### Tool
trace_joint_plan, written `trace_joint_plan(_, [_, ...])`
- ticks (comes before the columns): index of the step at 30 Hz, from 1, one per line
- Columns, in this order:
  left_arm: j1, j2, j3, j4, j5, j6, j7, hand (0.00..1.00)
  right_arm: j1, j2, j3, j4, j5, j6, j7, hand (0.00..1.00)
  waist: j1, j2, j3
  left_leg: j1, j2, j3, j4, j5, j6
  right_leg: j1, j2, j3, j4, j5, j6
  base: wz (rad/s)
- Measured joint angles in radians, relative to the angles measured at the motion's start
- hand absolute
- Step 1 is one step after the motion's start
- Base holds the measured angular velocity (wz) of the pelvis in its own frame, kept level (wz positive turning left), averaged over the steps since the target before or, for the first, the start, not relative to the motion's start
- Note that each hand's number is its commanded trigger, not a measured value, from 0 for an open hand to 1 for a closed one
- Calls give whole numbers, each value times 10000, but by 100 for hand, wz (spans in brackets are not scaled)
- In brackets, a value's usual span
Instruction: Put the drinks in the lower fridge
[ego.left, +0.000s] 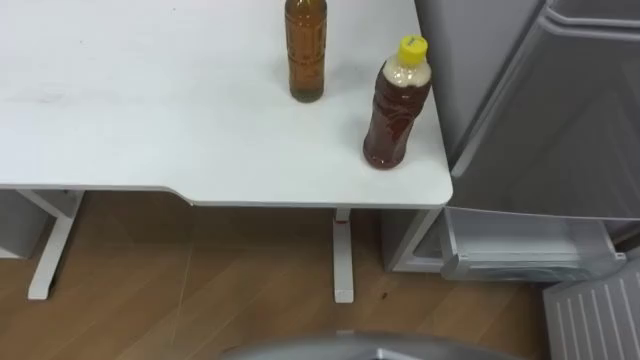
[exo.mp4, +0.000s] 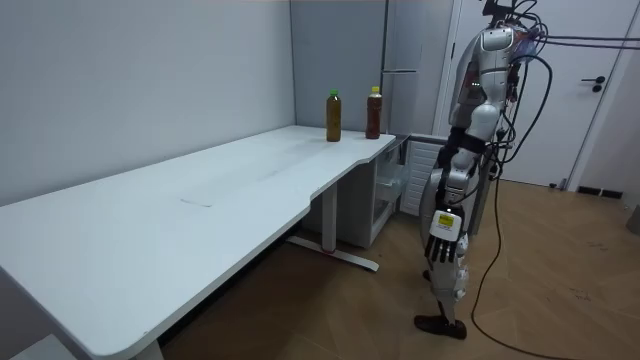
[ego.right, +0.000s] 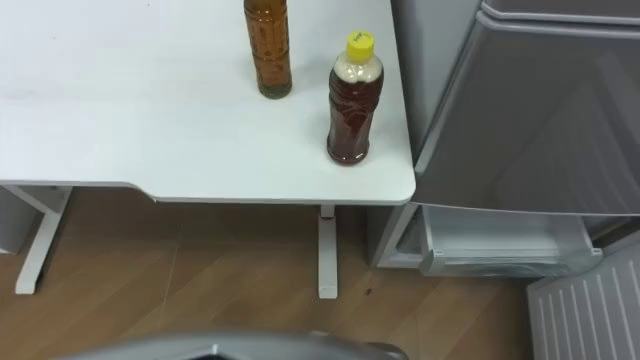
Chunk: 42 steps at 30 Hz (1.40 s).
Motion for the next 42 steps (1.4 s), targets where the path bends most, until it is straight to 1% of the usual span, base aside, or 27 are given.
trace_joint_plan(7, [-16,-28,-4,9,-3,1,39,0,3,0,2,-14,-4,3,85,0,3,67,-4,-8,1,9,-71,0,0,-1,13,34,-23,0,0,0])
trace_joint_plan(11, [7,-92,18,39,-18,10,347,0,-15,-1,2,12,5,3,75,0,6,89,-9,11,2,1,-70,1,0,42,26,71,14,2,-1,0])
trace_joint_plan(14, [19,-166,305,25,-18,22,531,0,-31,0,-5,11,-1,3,74,0,15,85,-5,6,7,-1,-68,1,0,38,28,71,-27,0,-3,0])
trace_joint_plan(18, [31,-177,643,14,-128,38,807,0,-33,-1,-5,-4,-7,3,78,0,36,35,-1,65,8,-1,-67,1,0,34,24,20,-32,-7,-10,0])
trace_joint_plan(21, [84,-194,1039,37,-645,23,1169,0,-33,-1,-88,-10,9,-3,67,0,49,-16,-8,76,8,-2,-72,1,0,37,23,29,-29,-7,-10,0])
trace_joint_plan(25, [174,-220,1412,30,-1131,-21,1741,0,-14,-1,-61,-32,97,-2,86,0,163,-104,-2,6,8,-33,-79,1,0,35,22,-11,-30,-8,-10,2])
trace_joint_plan(27, [217,-216,1523,-18,-1814,-152,2264,0,-22,-1,-55,-32,132,-1,81,0,268,-150,-7,-23,5,-67,-76,0,0,43,16,-68,-37,-7,-9,7])
trace_joint_plan(28, [216,-217,1558,-17,-2001,-187,2396,0,-29,-1,-55,-38,150,-4,78,0,277,-156,-5,-28,3,-90,-76,1,0,50,16,-81,-42,-7,-10,12])
trace_joint_plan(29, [236,-214,1684,-16,-2405,-228,2649,0,-43,-1,-59,-37,176,-7,64,0,284,-164,0,-32,-6,-179,-77,0,0,105,11,-178,-54,-6,-9,16])
trace_joint_plan(30, [232,-215,1786,-14,-2569,-250,2782,0,-39,-2,-66,-32,222,-9,62,0,292,-167,1,-30,-12,-224,-77,1,0,158,4,-256,-59,-5,-7,23])
trace_joint_plan(32, [213,-225,2158,-13,-3011,-501,3315,0,-61,-29,-70,-34,392,-30,35,0,318,-149,-3,-59,-26,-380,-73,2,1,222,-9,-410,-62,-7,-6,24])
trace_joint_plan(33, [177,-231,2383,-28,-3274,-645,3640,0,-116,-38,-65,-30,398,-46,5,0,342,-87,-31,-122,-36,-474,-61,4,4,230,-13,-495,-60,-8,-6,20])
trace_joint_plan(34, [160,-234,2536,-98,-3415,-682,3825,0,-128,-42,-70,-38,396,-63,-25,0,342,-98,-28,-151,-39,-499,-63,5,6,218,-18,-541,-61,-11,-3,18])
trace_joint_plan(35, [230,-287,2829,-475,-3574,-754,4272,0,-133,-60,-62,-62,395,-134,-62,0,397,-104,-29,-182,-47,-539,-65,9,8,210,-20,-578,-60,-13,-2,9])
trace_joint_plan(36, [289,-316,2935,-740,-3570,-798,4496,0,-130,-66,-60,-76,367,-152,-76,0,471,-78,-46,-182,-53,-559,-68,11,11,215,-23,-583,-59,-15,0,7])
trace_joint_plan(37, [338,-343,3032,-1297,-3578,-905,4944,0,-122,-73,-15,-67,343,-226,-147,0,582,-51,-63,-177,-62,-578,-68,11,11,216,-31,-588,-54,-17,2,6])
trace_joint_plan(38, [372,-358,3042,-1844,-3600,-1113,5397,0,-134,-87,35,-69,333,-275,-200,0,699,-67,-58,-197,-81,-625,-62,16,19,217,-49,-605,-43,-18,4,9])
trace_joint_plan(39, [348,-374,3066,-2328,-3557,-1393,5820,0,-126,-98,33,-72,328,-359,-274,0,820,-48,-72,-220,-105,-721,-48,20,27,222,-67,-675,-39,-19,8,11])
trace_joint_plan(40, [340,-376,3096,-2615,-3544,-1518,6015,0,-128,-101,32,-73,321,-386,-284,0,842,-58,-73,-242,-117,-740,-37,22,30,228,-76,-720,-41,-22,13,17])
trace_joint_plan(42, [331,-359,3209,-3731,-3537,-2030,6878,0,-87,-138,33,-161,317,-526,-353,0,904,-91,-76,-348,-137,-849,3,28,40,223,-91,-853,-43,-32,28,16])
